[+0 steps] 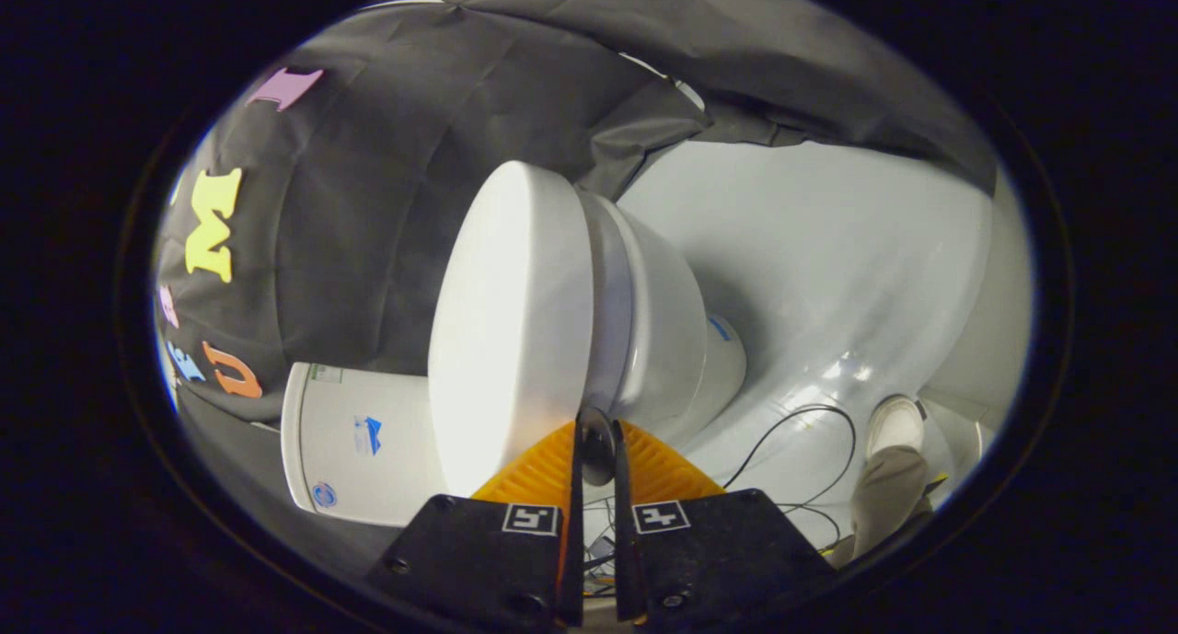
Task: Open the toilet lid.
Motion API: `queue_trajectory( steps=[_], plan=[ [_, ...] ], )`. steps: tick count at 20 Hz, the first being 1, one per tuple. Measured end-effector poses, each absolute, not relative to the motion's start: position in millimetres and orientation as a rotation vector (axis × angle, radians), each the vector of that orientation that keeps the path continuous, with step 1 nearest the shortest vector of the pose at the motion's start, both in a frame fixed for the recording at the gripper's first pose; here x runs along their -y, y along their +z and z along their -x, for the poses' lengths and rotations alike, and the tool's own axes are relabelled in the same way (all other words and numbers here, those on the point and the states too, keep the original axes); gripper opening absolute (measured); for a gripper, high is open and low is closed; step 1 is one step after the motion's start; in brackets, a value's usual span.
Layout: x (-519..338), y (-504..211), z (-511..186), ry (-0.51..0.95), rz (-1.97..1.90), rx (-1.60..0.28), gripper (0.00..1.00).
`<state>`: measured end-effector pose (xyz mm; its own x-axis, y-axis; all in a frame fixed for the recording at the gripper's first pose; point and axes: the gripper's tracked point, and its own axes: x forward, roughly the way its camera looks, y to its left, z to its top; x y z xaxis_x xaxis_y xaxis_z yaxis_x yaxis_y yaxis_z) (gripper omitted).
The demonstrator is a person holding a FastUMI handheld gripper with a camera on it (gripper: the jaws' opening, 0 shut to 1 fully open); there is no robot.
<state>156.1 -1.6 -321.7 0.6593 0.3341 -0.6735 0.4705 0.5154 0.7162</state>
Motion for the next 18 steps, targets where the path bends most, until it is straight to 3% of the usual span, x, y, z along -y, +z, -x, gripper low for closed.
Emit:
queue_trajectory(
  steps=[18],
  plan=[
    [-8, -275, -157, -0.071, -0.927, -0.792, 0.14]
  ],
)
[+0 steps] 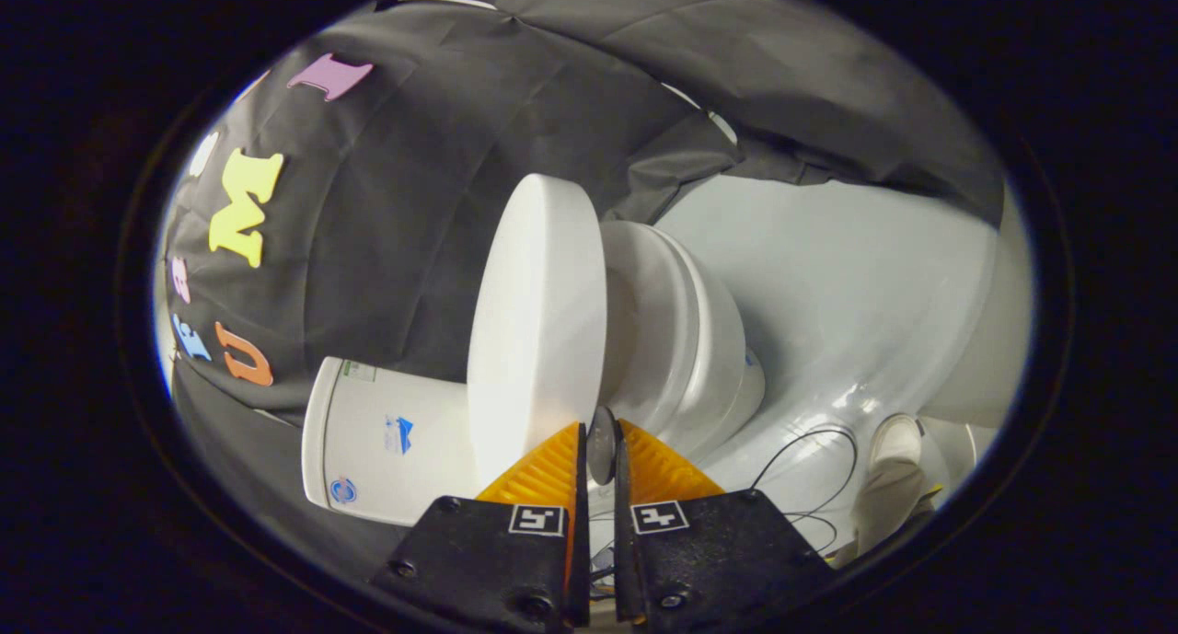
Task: Open the toilet lid.
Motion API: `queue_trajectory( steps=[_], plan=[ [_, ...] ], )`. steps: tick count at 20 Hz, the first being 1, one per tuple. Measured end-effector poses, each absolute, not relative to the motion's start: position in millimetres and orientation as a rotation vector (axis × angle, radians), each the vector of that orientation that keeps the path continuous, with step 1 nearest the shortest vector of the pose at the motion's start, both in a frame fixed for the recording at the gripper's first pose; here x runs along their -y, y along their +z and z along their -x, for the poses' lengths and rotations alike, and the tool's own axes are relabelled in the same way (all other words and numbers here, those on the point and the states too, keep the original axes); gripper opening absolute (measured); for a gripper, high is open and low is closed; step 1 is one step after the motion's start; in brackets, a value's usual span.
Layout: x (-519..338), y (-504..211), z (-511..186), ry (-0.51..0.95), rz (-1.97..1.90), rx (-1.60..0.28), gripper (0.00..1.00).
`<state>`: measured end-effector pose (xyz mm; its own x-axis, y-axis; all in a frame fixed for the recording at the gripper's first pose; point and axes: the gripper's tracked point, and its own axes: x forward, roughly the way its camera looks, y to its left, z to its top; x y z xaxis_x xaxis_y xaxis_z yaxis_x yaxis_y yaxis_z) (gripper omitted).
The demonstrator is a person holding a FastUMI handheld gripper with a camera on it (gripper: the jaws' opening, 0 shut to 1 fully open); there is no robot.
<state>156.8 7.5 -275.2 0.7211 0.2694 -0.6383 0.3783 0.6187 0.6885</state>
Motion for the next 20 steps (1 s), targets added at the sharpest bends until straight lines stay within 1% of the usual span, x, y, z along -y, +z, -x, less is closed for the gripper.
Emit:
queue_trajectory(
  steps=[6, 20],
  plan=[
    [-18, -246, -161, -0.095, -0.835, -0.794, 0.14],
    [-62, -170, -167, -0.045, -0.629, -0.737, 0.14]
  ],
)
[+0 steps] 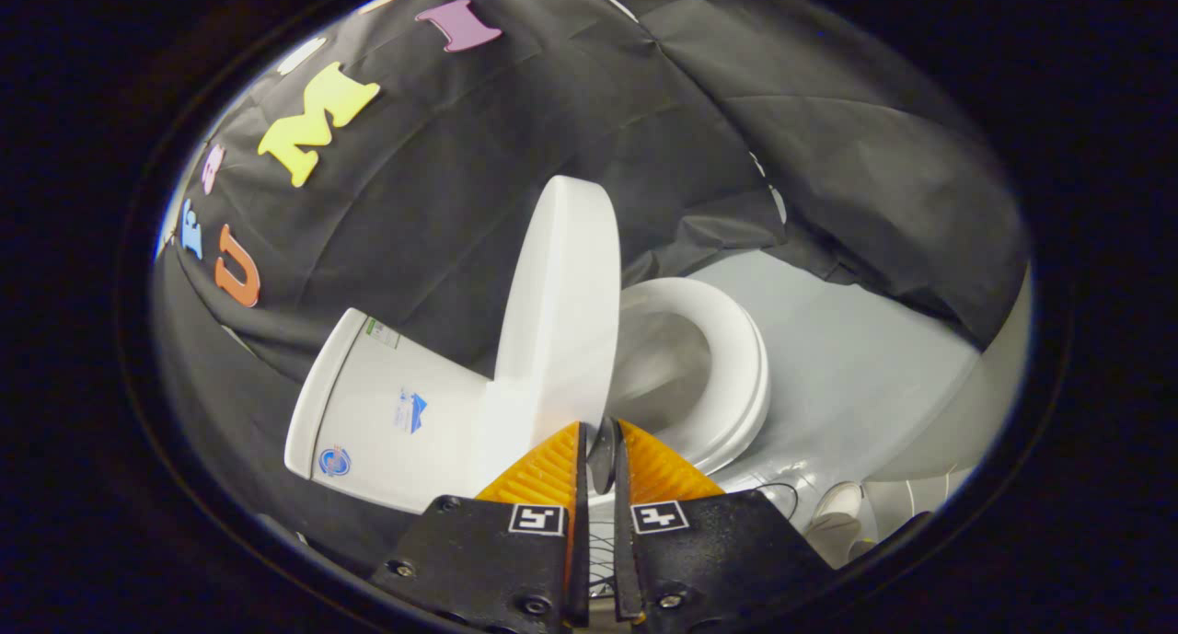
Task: Open the toilet lid.
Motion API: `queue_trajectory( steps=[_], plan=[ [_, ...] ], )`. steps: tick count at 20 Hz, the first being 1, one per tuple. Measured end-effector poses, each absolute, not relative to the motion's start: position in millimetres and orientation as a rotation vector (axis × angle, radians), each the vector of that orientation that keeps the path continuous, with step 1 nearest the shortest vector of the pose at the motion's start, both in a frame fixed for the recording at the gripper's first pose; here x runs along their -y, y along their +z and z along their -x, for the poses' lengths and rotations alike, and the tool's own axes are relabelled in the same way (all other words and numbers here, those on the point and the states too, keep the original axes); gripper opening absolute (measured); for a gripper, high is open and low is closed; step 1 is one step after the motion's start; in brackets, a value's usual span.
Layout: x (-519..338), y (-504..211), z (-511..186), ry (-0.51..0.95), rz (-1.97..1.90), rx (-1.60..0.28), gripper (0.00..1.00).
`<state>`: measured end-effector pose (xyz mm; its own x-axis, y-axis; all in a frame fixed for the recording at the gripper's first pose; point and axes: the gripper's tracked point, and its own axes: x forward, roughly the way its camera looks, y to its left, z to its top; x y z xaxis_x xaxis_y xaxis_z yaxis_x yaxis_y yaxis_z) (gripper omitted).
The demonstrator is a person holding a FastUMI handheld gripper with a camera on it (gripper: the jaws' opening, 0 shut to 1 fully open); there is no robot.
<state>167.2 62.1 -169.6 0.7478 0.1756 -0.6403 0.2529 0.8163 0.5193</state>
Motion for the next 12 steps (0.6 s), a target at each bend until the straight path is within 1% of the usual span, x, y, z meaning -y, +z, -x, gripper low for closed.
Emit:
queue_trajectory(
  steps=[12],
  plan=[
    [-95, -133, -167, -0.034, -0.511, -0.719, 0.14]
  ],
)
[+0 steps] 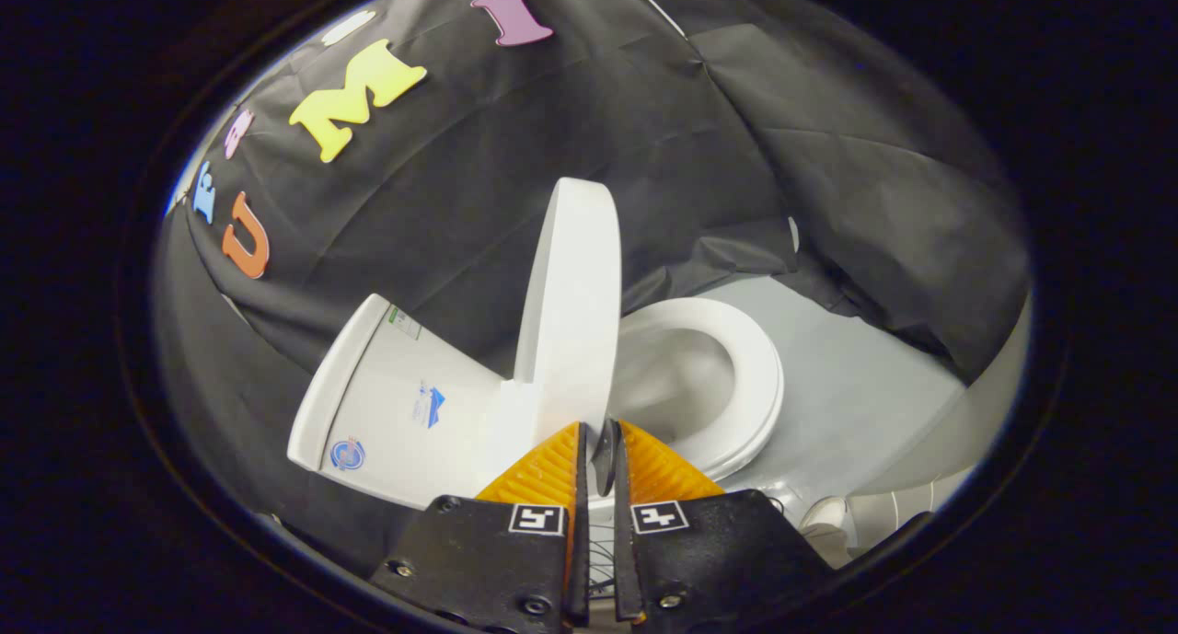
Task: Open the toilet lid.
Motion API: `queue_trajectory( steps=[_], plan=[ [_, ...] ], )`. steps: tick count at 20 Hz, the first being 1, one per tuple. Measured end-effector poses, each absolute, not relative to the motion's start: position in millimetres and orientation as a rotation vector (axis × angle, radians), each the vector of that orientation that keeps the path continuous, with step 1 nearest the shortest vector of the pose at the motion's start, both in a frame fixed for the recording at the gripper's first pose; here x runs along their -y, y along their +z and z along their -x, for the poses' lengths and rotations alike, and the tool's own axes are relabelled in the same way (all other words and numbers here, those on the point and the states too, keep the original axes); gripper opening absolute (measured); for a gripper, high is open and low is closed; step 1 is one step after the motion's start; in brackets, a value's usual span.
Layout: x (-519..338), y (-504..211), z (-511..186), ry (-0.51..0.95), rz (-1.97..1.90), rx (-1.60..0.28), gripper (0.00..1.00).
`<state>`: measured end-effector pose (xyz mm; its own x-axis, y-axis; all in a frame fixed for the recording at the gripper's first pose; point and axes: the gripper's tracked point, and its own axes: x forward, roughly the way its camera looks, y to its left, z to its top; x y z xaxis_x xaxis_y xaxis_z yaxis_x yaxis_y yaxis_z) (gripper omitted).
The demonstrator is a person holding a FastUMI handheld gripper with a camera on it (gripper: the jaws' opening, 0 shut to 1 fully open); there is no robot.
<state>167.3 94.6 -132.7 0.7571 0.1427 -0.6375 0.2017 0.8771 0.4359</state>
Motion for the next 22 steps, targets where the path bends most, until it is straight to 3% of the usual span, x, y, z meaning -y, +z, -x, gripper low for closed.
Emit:
queue_trajectory(
  steps=[22],
  plan=[
    [-178, -80, -170, 0.016, -0.296, -0.678, 0.14]
  ],
)
